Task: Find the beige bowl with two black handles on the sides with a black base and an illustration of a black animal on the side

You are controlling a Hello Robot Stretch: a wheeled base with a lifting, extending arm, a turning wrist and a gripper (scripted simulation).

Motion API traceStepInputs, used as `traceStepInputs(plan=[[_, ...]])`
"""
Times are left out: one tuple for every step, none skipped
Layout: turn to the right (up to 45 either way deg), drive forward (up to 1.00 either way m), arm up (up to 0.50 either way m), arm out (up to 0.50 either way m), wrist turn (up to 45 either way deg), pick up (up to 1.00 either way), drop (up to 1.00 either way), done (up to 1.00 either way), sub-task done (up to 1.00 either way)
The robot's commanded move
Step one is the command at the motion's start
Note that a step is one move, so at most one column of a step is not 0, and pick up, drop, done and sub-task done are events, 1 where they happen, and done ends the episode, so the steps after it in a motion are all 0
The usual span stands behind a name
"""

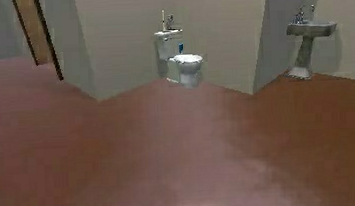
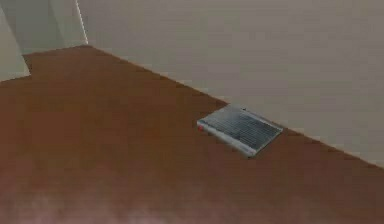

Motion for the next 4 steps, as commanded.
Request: traceStepInputs(plan=[[-45.0,0.0,0.0,0.0,0.0,0.0,0.0,0.0,0.0],[-42.0,0.0,0.0,0.0,0.0,0.0,0.0,0.0,0.0],[0.0,0.2,0.0,0.0,0.0,0.0,0.0,0.0,0.0],[-33.0,0.0,0.0,0.0,0.0,0.0,0.0,0.0,0.0]])
